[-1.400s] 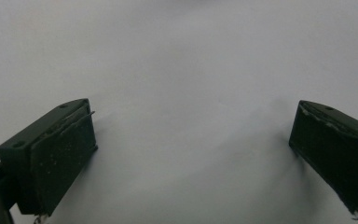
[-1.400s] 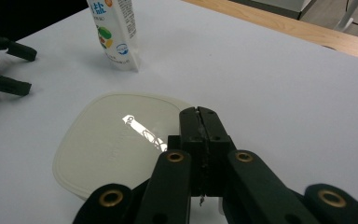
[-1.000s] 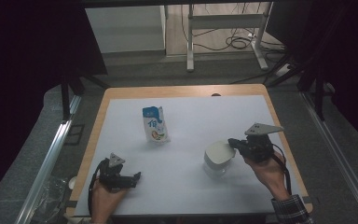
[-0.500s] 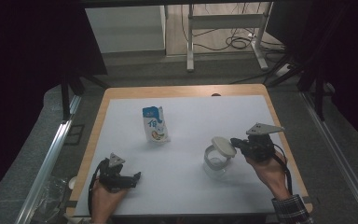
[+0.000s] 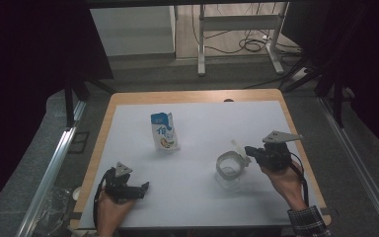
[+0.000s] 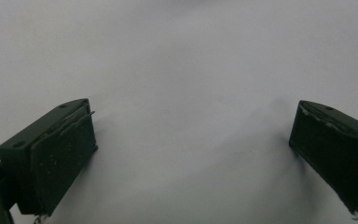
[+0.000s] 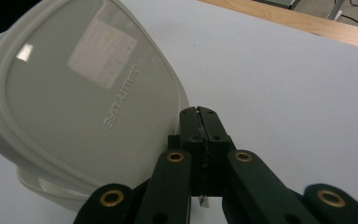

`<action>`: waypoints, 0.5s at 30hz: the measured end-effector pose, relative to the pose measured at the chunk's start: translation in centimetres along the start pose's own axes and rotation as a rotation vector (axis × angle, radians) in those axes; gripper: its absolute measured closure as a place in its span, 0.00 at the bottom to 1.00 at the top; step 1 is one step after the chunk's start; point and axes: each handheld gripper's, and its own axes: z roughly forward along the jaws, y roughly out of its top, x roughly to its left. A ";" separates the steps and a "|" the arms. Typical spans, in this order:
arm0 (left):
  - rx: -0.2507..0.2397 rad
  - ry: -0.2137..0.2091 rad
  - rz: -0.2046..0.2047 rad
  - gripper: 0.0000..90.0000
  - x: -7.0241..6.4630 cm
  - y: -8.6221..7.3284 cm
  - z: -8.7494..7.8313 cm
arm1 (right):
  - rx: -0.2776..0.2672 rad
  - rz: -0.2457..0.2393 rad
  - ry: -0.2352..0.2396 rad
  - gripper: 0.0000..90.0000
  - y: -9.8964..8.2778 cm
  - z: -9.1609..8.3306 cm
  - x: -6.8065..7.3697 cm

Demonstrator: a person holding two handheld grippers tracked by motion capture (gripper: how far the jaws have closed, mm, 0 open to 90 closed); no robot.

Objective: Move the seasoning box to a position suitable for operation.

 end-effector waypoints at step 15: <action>0.003 0.000 0.004 0.00 0.0 0.0 0.0 | -0.005 0.013 0.008 1.00 -0.5 0.4 -0.4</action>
